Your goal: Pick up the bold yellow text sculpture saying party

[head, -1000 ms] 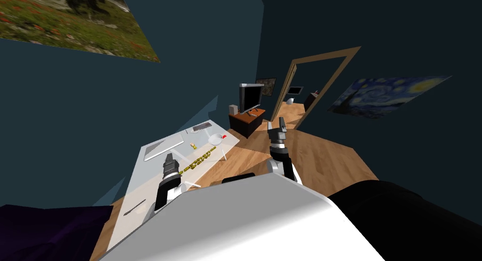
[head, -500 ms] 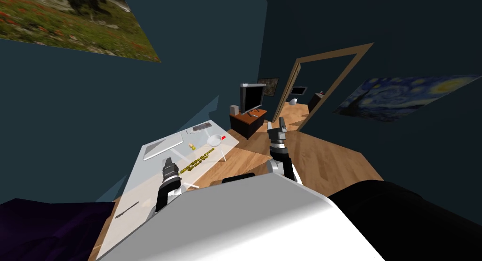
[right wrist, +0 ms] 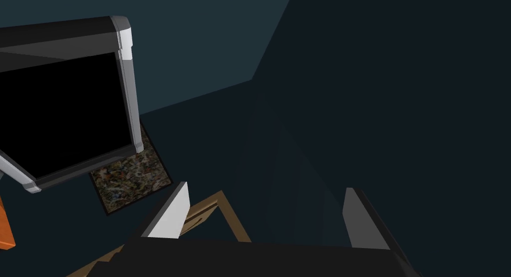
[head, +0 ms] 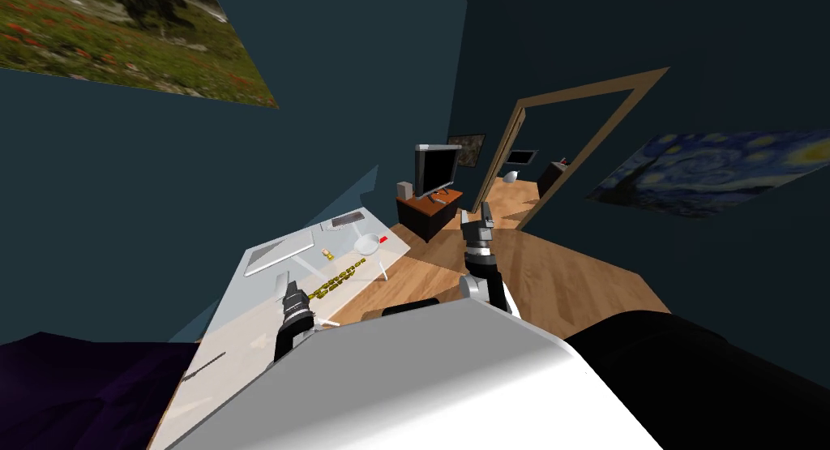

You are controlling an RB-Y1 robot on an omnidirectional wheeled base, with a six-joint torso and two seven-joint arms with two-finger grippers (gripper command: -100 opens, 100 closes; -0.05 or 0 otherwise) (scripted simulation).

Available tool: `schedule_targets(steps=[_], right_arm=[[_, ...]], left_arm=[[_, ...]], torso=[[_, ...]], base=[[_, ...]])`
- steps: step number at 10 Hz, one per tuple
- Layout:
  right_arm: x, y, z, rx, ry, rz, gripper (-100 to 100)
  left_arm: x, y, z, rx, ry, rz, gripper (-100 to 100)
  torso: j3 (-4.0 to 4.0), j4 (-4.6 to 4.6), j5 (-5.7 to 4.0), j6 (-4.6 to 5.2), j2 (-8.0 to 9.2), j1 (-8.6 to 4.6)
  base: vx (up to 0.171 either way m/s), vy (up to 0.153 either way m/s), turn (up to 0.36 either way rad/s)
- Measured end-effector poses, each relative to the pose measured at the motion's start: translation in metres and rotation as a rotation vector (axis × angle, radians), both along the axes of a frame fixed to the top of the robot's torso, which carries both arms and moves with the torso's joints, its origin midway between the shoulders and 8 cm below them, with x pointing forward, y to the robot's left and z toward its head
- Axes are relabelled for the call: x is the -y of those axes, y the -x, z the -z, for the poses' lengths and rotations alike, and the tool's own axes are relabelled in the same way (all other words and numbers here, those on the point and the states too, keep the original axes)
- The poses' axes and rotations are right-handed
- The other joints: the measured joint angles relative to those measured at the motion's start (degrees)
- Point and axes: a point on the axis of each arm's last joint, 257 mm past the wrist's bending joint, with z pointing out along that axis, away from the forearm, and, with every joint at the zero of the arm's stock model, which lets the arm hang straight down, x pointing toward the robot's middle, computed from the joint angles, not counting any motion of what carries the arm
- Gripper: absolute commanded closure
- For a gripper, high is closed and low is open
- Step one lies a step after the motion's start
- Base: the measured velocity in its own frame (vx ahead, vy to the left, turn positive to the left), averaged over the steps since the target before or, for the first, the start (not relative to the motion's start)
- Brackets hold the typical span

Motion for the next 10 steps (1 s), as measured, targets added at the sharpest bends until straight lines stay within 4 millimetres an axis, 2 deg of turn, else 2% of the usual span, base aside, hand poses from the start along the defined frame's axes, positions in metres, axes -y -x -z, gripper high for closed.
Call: schedule_targets(steps=[2, 6, 10], right_arm=[[0.000, 0.000, 0.000, 0.000, 0.000, 0.000, 0], [0.000, 0.000, 0.000, 0.000, 0.000, 0.000, 0], [0.000, 0.000, 0.000, 0.000, 0.000, 0.000, 0]], left_arm=[[-0.003, 0.006, 0.016, -0.023, 0.027, -0.022, -100], [-0.008, 0.029, 0.059, -0.073, 0.103, -0.080, -100], [0.001, 0.046, 0.098, -0.111, 0.182, -0.120, -100]], torso=[[0.04, 0.01, 0.04, -0.01, 0.08, 0.18], [-0.08, -0.03, -0.01, 0.00, -0.14, -0.04], [-0.15, -0.05, 0.03, 0.01, -0.26, 0.16]], base=[[0.048, -0.051, 0.039], [0.102, -0.095, 0.056], [0.108, -0.054, 0.013]])
